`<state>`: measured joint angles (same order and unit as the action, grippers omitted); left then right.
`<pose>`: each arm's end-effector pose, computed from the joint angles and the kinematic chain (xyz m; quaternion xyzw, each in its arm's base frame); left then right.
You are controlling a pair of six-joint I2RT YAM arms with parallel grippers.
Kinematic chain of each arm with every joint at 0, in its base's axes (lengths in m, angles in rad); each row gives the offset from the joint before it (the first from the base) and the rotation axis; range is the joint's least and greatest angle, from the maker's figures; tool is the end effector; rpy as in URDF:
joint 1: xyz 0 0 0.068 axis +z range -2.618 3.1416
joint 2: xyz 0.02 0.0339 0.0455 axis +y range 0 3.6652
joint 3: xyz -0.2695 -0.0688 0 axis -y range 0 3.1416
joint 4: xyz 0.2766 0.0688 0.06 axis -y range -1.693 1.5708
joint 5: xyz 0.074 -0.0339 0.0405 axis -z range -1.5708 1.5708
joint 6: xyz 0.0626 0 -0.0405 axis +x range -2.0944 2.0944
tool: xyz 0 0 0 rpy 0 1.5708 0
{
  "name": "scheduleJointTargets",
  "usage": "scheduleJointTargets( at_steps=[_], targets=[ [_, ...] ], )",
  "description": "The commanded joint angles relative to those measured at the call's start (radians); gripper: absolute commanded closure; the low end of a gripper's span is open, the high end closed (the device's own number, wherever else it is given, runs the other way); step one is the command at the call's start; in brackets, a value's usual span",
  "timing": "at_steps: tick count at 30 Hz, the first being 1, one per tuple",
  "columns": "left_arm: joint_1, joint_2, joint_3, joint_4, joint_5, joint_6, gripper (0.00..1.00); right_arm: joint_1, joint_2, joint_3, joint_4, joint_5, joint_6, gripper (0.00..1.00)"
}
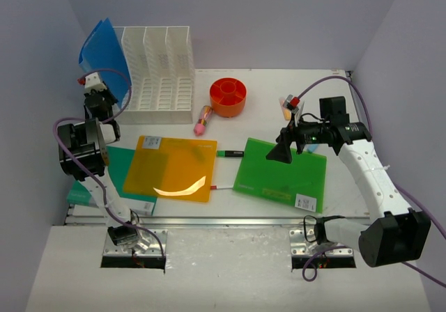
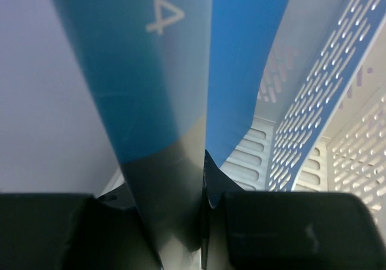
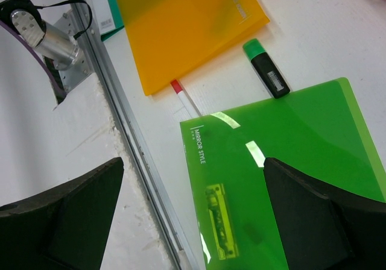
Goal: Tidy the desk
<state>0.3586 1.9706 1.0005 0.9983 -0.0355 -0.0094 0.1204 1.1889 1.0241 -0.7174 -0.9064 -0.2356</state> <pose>0.4367 0.1661 0.1713 -0.1400 0.6829 0.1367 0.7038 0.2659 0.0818 0.2905 -0.2953 0.8067 0.3940 0.3267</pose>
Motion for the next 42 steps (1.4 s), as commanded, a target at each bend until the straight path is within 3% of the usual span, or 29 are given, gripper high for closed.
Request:
scheduleJointTargets(
  at_steps=[1, 11, 14, 15, 17, 21, 27, 33, 38, 42],
  targets=[
    [0.011, -0.048, -0.009, -0.001, -0.156, 0.051, 1.0, 0.001, -0.018, -0.002, 0.028, -0.027, -0.001, 0.01],
    [0.011, -0.015, 0.055, -0.121, -0.108, -0.041, 1.0, 0.001, -0.015, -0.006, 0.038, -0.031, 0.001, 0.01],
    [0.011, -0.029, 0.05, -0.135, -0.049, -0.07, 0.72, 0.001, -0.022, -0.01, 0.038, -0.036, 0.001, 0.01],
    [0.011, -0.039, 0.041, -0.128, -0.042, -0.075, 0.7, 0.001, -0.023, -0.012, 0.038, -0.039, 0.001, 0.01],
    [0.011, -0.075, 0.019, -0.121, 0.035, -0.088, 0.48, 0.001, -0.028, -0.013, 0.04, -0.039, 0.006, 0.01],
    [0.014, -0.145, 0.024, -0.176, 0.144, -0.098, 0.39, 0.001, -0.041, -0.014, 0.05, -0.039, 0.013, 0.01],
    [0.023, -0.358, 0.019, -0.308, 0.353, -0.104, 0.35, 0.001, -0.062, -0.02, 0.072, 0.002, 0.044, 0.01],
    [0.047, -0.561, 0.051, -0.505, 0.536, -0.091, 0.34, 0.001, -0.082, -0.05, 0.074, 0.146, 0.059, 0.01],
    [0.026, -0.655, 0.11, -0.787, 0.92, 0.08, 0.38, -0.001, -0.09, -0.113, 0.033, 0.282, 0.03, 0.01],
    [-0.116, -0.707, 0.086, -1.11, 0.958, 0.299, 0.4, -0.029, -0.074, -0.163, -0.016, 0.355, 0.007, 0.01]
  ],
)
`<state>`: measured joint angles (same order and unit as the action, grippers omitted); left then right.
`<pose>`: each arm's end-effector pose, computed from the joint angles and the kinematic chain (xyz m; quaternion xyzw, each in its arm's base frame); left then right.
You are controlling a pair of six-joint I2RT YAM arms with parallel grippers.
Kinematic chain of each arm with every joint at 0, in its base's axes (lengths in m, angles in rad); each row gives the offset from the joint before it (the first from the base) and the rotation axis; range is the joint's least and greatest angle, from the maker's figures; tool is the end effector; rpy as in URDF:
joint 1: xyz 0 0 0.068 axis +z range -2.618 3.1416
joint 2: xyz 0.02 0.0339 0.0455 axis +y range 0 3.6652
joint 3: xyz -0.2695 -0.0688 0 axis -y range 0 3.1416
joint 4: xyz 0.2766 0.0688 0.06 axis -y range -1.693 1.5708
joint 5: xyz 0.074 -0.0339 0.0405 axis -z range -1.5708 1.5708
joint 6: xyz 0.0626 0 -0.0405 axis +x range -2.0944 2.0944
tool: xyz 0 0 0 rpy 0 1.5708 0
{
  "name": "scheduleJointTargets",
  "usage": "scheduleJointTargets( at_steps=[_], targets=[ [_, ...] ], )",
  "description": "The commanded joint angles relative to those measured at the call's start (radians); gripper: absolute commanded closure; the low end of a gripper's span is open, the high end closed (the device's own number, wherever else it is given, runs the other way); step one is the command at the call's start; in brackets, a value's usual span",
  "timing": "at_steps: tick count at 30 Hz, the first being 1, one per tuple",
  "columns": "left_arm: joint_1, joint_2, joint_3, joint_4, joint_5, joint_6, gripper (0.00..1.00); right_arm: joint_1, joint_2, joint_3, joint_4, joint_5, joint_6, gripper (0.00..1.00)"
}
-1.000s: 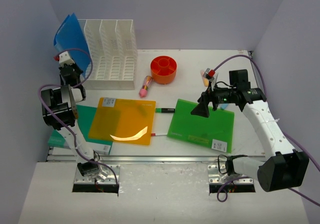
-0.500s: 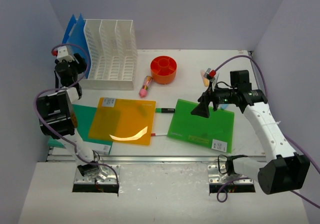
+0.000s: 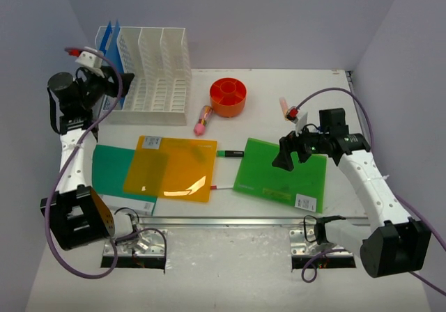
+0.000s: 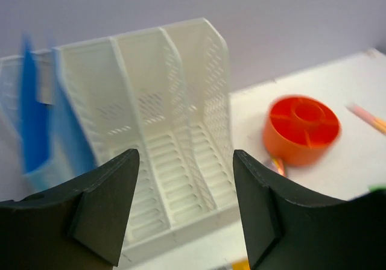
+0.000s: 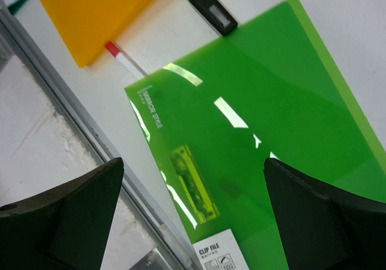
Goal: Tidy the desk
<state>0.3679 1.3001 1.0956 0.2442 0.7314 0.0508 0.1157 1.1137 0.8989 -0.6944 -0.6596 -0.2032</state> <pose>0.3430 0.0874 0.3806 0.1524 0.6797 -0.1025 0.7101 0.2538 0.0681 0.2576 -0.2459 0.8668 0.2926 0.3204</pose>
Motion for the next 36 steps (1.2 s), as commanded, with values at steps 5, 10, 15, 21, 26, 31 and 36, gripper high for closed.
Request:
scheduleJointTargets(
  at_steps=[5, 10, 15, 21, 26, 31, 36],
  targets=[
    [-0.402, -0.07, -0.135, -0.474, 0.074, 0.333, 0.45, -0.137, 0.024, -0.071, -0.131, 0.112, -0.038, 0.03],
    [-0.661, -0.078, -0.282, -0.342, -0.098, 0.31, 0.45, -0.278, -0.024, -0.104, -0.203, 0.104, -0.07, 0.03],
    [-0.839, -0.024, -0.312, -0.294, -0.258, 0.377, 0.45, -0.493, -0.018, -0.052, -0.331, 0.043, -0.124, 0.02],
    [-0.985, -0.083, -0.353, -0.284, -0.377, 0.6, 0.4, -0.742, 0.111, 0.02, -0.476, -0.002, -0.202, 0.04],
    [-1.077, -0.134, -0.39, -0.247, -0.374, 0.668, 0.37, -0.855, 0.218, 0.008, -0.519, -0.027, -0.25, 0.08],
    [-1.297, -0.121, -0.516, -0.027, -0.508, 0.715, 0.37, -0.867, 0.322, 0.002, -0.499, -0.032, -0.243, 0.1],
    [-1.495, -0.049, -0.608, 0.227, -0.6, 0.838, 0.36, -0.869, 0.426, 0.003, -0.482, -0.046, -0.231, 0.13]
  ],
)
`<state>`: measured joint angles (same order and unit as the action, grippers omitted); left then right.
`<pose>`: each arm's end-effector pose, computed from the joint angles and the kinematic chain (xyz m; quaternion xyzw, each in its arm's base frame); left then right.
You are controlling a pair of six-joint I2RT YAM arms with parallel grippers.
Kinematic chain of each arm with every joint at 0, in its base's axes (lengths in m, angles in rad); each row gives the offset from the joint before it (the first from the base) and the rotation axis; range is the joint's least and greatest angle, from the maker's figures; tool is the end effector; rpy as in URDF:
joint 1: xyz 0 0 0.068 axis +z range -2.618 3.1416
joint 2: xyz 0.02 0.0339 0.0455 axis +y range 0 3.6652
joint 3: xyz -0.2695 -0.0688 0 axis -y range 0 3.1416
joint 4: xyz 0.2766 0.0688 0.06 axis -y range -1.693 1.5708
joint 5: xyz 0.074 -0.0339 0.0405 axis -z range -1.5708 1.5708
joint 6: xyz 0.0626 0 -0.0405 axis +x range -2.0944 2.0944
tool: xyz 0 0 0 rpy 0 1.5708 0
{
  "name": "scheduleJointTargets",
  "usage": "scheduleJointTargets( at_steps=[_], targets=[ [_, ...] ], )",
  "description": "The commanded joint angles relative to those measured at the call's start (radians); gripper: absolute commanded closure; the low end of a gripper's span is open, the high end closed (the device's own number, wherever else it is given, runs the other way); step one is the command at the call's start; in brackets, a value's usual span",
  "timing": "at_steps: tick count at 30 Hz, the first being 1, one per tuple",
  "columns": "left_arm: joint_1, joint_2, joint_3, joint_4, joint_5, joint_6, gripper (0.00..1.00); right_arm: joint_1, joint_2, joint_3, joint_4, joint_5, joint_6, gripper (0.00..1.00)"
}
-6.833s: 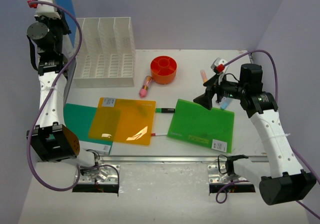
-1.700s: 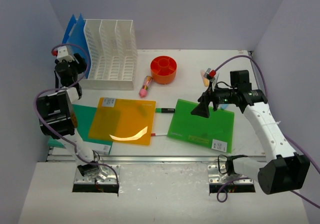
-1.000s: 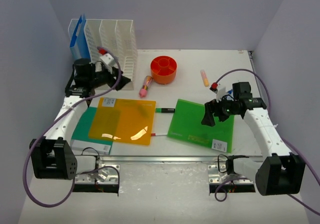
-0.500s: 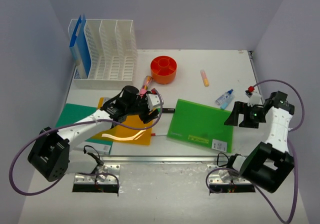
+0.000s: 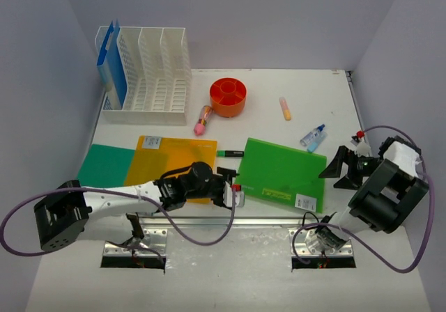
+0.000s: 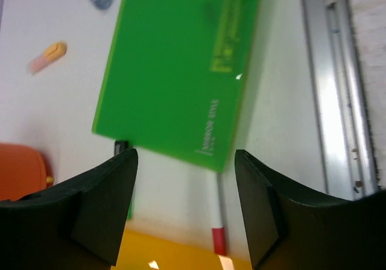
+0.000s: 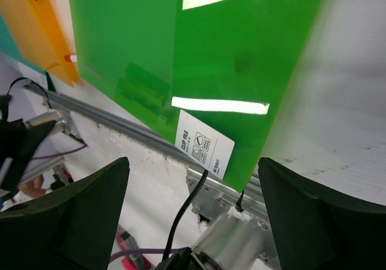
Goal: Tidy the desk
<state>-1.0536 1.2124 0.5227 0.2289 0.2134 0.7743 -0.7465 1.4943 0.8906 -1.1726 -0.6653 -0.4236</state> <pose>0.1359 -0.2657 0.1761 0.7035 0.4716 -0.1626 0.5062 0.1995 -0.1319 0.1539 0.1842 0.9226 0.3243 0.0986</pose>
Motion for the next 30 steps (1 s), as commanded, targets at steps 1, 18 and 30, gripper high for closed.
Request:
scheduleJointTargets(
  at_steps=[1, 18, 30],
  targets=[
    [-0.09, 0.065, -0.04, 0.278, -0.084, 0.131, 0.36, -0.007, 0.062, 0.011, -0.002, -0.047, -0.01, 0.14],
    [-0.175, 0.54, 0.099, 0.617, -0.156, 0.15, 0.34, -0.007, 0.282, 0.026, 0.027, -0.108, -0.028, 0.21],
    [-0.174, 0.712, 0.162, 0.664, -0.16, 0.171, 0.37, -0.007, 0.373, 0.063, 0.011, -0.147, -0.029, 0.38]
  ],
)
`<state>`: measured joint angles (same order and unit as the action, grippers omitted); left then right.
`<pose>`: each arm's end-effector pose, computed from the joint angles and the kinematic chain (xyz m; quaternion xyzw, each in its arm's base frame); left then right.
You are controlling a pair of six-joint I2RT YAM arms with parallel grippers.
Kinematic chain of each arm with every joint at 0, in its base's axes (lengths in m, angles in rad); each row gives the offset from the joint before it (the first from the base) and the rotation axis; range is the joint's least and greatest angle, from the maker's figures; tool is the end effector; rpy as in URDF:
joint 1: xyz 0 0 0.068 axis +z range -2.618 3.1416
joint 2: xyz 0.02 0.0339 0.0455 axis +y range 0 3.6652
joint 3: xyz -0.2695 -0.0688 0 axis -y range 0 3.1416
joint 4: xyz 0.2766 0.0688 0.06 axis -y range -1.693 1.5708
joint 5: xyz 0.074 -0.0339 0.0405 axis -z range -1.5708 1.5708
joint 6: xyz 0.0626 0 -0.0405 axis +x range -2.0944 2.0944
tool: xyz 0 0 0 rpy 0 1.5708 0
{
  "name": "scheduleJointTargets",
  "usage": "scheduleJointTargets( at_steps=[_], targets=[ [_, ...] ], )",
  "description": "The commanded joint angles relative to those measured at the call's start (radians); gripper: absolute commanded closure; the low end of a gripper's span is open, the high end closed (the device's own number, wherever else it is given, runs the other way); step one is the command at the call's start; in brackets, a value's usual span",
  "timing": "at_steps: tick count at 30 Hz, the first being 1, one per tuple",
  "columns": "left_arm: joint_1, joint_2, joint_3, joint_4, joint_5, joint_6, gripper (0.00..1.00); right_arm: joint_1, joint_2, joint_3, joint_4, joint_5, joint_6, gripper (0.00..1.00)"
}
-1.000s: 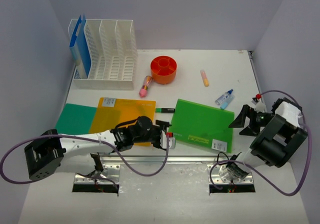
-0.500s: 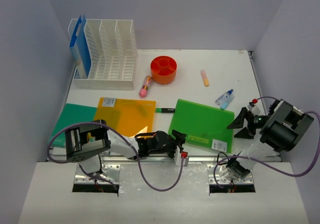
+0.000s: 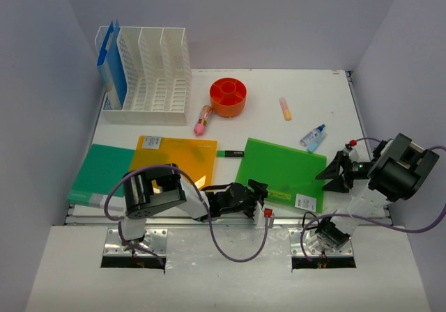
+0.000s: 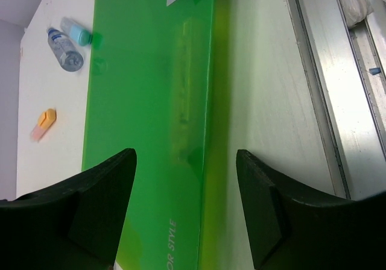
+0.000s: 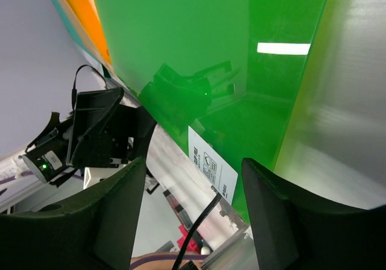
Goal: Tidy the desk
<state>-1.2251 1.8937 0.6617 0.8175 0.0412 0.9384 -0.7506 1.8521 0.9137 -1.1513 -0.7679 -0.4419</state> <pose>0.1260 -0.3575 0.0731 0.7444 0.3834 -0.0951 0.5383 0.2108 -0.1371 0.0814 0.2327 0.8707 0.4332 0.0065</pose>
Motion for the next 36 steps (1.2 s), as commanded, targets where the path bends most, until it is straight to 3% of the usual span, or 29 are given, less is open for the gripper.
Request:
scheduleJointTargets(
  at_steps=[1, 7, 11, 12, 18, 29, 36],
  targets=[
    [-0.002, 0.049, 0.035, 0.075, -0.004, 0.005, 0.39, -0.003, 0.023, 0.044, -0.015, -0.048, -0.013, 0.42],
    [0.003, 0.137, 0.113, 0.092, -0.057, 0.046, 0.53, -0.003, 0.038, 0.047, -0.052, -0.053, -0.049, 0.55],
    [0.007, 0.171, 0.141, 0.135, -0.081, 0.096, 0.72, -0.003, 0.048, 0.053, -0.081, -0.054, -0.069, 0.61],
    [0.009, 0.171, 0.139, 0.15, -0.078, 0.119, 0.8, -0.001, 0.048, 0.054, -0.092, -0.056, -0.074, 0.62],
    [0.009, 0.124, 0.082, 0.223, -0.091, 0.198, 1.0, -0.001, 0.019, 0.085, -0.154, -0.083, -0.137, 0.59],
    [0.036, -0.044, -0.007, 0.235, -0.064, 0.358, 1.0, 0.036, -0.188, 0.332, -0.3, -0.203, -0.368, 0.37],
    [0.045, -0.145, -0.037, 0.228, -0.077, 0.477, 1.0, 0.091, -0.369, 0.373, -0.243, -0.225, -0.428, 0.2]
  ],
)
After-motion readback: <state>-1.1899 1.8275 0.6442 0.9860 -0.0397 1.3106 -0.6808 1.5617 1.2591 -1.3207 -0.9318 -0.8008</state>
